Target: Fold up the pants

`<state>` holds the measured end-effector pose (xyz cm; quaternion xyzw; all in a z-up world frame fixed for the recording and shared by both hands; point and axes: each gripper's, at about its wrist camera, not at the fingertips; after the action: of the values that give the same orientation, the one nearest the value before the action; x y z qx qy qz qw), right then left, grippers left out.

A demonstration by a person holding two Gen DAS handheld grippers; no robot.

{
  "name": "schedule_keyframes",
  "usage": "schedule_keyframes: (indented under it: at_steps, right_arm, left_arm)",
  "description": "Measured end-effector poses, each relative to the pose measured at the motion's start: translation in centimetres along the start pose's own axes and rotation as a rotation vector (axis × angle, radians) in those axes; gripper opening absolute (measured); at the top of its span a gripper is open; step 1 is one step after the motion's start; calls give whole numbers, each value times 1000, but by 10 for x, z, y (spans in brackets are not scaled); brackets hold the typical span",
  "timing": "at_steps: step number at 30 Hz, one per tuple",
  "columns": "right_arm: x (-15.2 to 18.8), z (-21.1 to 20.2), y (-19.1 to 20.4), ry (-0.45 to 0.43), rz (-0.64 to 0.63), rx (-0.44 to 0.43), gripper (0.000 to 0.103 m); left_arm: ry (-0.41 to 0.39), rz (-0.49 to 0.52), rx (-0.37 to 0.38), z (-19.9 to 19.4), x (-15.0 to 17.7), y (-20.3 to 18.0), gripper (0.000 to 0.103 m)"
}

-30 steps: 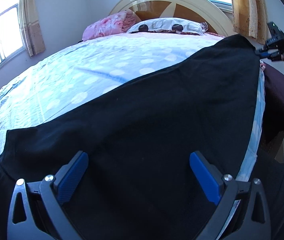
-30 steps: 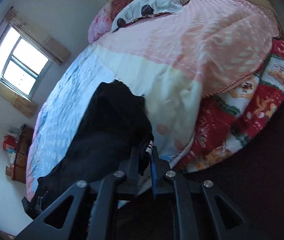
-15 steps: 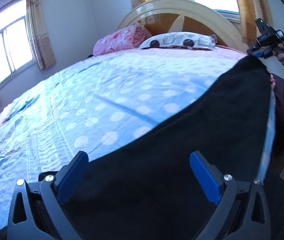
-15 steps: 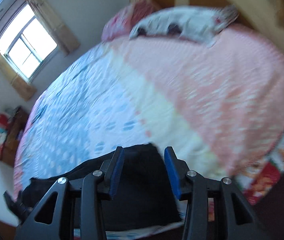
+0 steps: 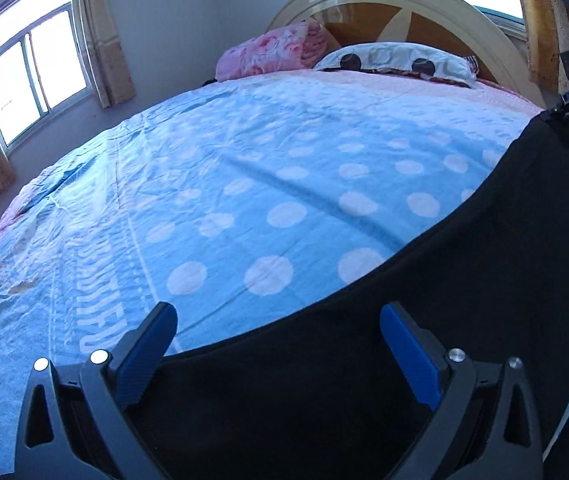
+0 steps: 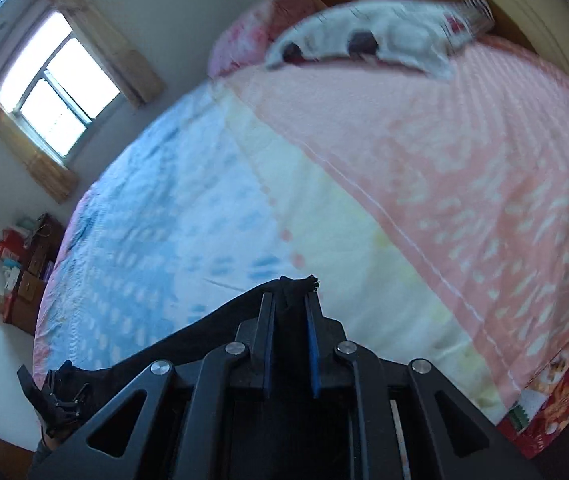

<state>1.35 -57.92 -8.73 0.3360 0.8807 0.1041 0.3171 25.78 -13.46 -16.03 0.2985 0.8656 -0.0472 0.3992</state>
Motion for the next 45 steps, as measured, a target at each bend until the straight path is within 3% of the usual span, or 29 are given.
schedule_keyframes:
  at_steps: [3,4,7,11,14,17,20,24,28,31,35,40,43,45]
  right_arm:
    - [1,-5,-10,-35,4,45,47]
    - [1,-10,-11,-47,16,41,49]
    - [6,-32,-11,-98,29,77,49]
    - [29,-64,30,-199,-107,48,49]
    - [45,-49,53,-111,-174,-41,49]
    - [56,-11,52,-17,-192,40,49]
    - [54,-11,42,-65,-180,-8,49]
    - [57,-51,26,-154,-59,-72,49]
    - [79,-91,6,-219,36,-31,49]
    - [98,-88,-13,-160,112,-47,49]
    - [104,-74,-24,-159,160,-90,49]
    - [101,-65,-36,-147,237,-85,49]
    - [109,-77,-48,-180,311,-113,49]
    - [115,-76,-52,-152,347,-187,49]
  left_arm:
    - [-10,33,-22,-7,0,-7,103]
    - [-19,42,-26,-11,-2,-10,103]
    - [-56,42,2,-25,-8,-18,103]
    - [-39,58,26,-21,-13,-31,103]
    - [0,53,8,-2,-11,-34,103]
    - [45,-16,47,12,-9,-25,103]
    - [52,-33,26,6,-11,-24,103]
    - [-12,-36,35,-23,-14,-36,103]
    - [-59,-29,73,-37,-17,-61,103]
    - [-55,-24,105,-32,-21,-75,103]
    - [-36,-37,139,-21,-23,-89,103]
    - [17,-37,109,-2,-16,-94,103]
    - [30,-60,120,3,-12,-90,103]
    - [31,-49,117,4,-12,-92,103]
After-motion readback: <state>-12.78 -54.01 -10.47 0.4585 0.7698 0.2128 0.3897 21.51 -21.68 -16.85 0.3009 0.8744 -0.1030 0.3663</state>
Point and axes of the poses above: each gripper's, at about its wrist camera, not at the fingertips, and z roughly the way its jaws point, y to its left, x to its underside
